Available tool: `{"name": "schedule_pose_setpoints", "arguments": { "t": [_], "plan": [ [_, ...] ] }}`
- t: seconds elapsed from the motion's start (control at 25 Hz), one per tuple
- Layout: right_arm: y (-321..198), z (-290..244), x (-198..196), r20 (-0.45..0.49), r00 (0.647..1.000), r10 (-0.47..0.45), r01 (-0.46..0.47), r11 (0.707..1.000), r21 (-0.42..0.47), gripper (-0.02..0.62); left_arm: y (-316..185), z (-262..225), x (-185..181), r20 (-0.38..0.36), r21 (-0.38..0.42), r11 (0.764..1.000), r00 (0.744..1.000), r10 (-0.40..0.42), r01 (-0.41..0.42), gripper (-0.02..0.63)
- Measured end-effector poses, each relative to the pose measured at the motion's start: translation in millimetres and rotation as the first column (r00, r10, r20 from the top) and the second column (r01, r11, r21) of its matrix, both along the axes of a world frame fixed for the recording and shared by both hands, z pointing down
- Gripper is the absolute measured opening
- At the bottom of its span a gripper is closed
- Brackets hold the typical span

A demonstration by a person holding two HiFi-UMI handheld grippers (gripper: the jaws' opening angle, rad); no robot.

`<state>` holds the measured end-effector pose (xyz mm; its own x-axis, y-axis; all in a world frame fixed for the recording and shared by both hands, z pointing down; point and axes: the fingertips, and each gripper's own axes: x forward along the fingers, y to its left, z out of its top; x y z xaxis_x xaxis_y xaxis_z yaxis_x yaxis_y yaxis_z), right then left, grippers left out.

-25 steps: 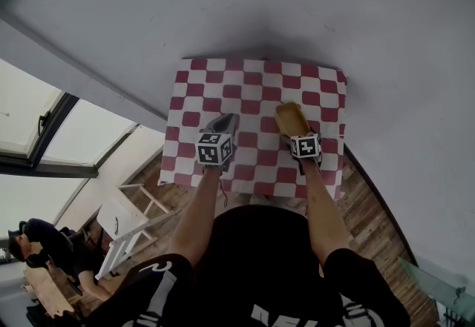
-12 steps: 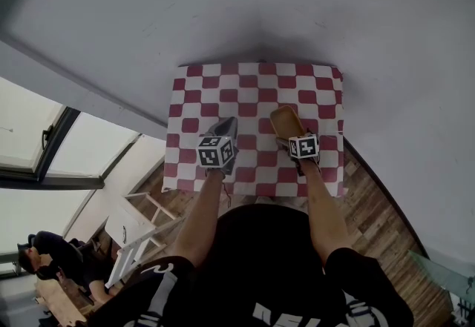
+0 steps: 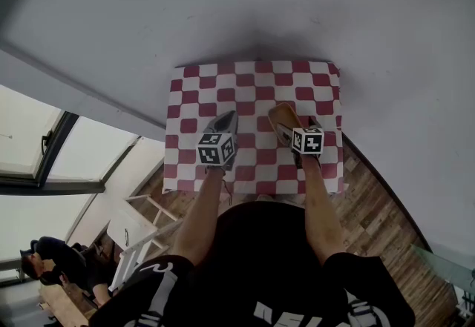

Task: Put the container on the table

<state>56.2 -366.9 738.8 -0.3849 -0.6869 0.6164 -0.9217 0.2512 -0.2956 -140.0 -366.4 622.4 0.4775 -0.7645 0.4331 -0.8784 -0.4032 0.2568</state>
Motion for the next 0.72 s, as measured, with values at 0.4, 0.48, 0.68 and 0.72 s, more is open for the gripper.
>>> {"name": "schedule_pose_setpoints", "arguments": {
  "t": [0.4, 0.48, 0.68, 0.72],
  "plan": [
    [-16.1, -79.4, 7.6, -0.031, 1.000, 0.004, 0.002, 0.985, 0.174, 0.492, -1.0, -30.4, 6.6, 0.012, 0.075, 0.997, 1.000, 0.027, -0.028, 0.025],
    [-19.0, -94.6, 8.7, -0.045, 0.999, 0.001, 0.008, 0.978, 0.208, 0.477, -1.8, -36.2, 6.8, -0.003, 0.085, 0.996, 1.000, 0.022, -0.022, 0.025],
    [-24.5, -125.6, 12.8, -0.064, 0.998, 0.011, 0.007, 0.960, 0.280, 0.428, -2.4, -46.8, 2.7, -0.021, 0.103, 0.995, 1.000, 0.010, -0.007, 0.025],
    [-25.1, -129.8, 13.2, -0.066, 0.998, 0.014, 0.006, 0.957, 0.288, 0.418, -2.2, -48.3, 1.0, -0.026, 0.105, 0.994, 1.000, 0.006, -0.003, 0.025]
  ]
}}
